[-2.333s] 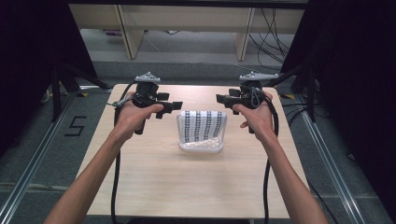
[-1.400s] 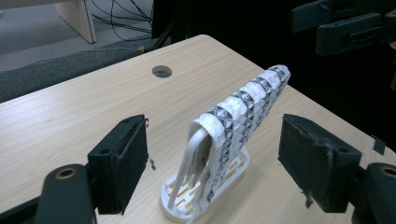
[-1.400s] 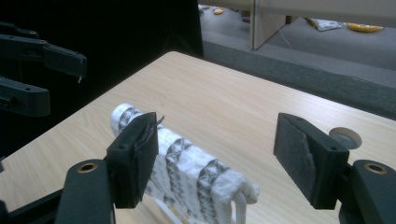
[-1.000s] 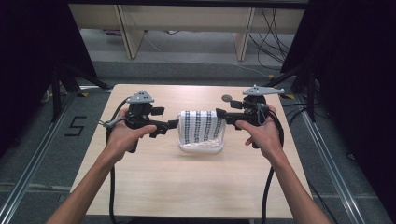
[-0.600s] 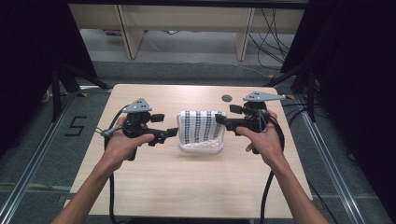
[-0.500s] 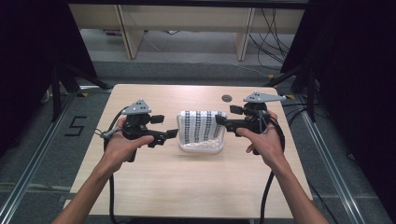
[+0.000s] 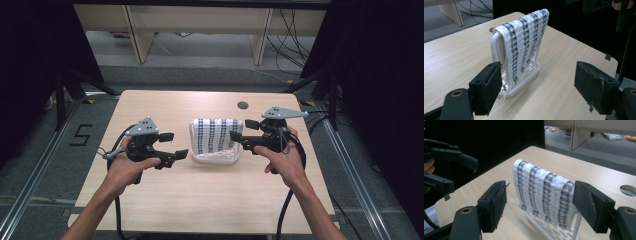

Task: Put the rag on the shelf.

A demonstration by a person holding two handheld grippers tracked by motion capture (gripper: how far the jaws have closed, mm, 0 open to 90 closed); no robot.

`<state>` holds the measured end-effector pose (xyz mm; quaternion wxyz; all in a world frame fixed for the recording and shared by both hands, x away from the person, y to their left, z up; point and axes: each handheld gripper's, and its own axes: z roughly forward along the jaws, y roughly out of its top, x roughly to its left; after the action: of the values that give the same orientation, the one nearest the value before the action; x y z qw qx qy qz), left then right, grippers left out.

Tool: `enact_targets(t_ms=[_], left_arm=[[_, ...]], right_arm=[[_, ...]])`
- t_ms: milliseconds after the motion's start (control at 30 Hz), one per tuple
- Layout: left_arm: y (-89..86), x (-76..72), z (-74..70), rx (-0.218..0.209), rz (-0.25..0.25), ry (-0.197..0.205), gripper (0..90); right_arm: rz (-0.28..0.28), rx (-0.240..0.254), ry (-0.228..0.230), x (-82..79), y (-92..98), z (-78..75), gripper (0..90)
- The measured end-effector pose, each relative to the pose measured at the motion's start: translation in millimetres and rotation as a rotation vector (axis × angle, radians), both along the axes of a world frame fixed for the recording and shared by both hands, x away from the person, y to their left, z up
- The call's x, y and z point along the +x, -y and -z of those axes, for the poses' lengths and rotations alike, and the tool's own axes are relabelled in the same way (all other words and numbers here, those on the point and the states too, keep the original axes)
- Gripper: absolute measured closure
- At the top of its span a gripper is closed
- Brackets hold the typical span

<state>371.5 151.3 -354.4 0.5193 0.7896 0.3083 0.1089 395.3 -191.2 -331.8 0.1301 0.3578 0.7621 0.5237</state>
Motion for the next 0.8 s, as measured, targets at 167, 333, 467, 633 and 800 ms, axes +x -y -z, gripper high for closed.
enact_targets(t_ms=[167,333,467,633,800], left_arm=[[0.1,-6.3,4.4,-0.002,0.011,0.002,21.6],[1.1,-12.5,8.4,0.009,0.017,0.001,21.6],[1.7,-16.6,12.1,0.009,0.024,-0.001,21.6],[2.3,-21.0,17.2,-0.013,0.043,-0.017,20.7],[1.7,-25.3,20.7,-0.005,0.042,-0.018,20.6]], right_arm=[[-0.002,0.022,-0.022,-4.9,-1.6,5.0,28.4],[-0.008,0.020,-0.029,-10.4,-1.4,8.4,28.4],[-0.009,0.023,-0.021,-14.4,-0.5,10.8,28.4],[-0.020,0.023,-0.030,-20.5,-0.9,14.3,28.4],[-0.030,0.012,-0.021,-24.2,-0.5,17.6,28.4]])
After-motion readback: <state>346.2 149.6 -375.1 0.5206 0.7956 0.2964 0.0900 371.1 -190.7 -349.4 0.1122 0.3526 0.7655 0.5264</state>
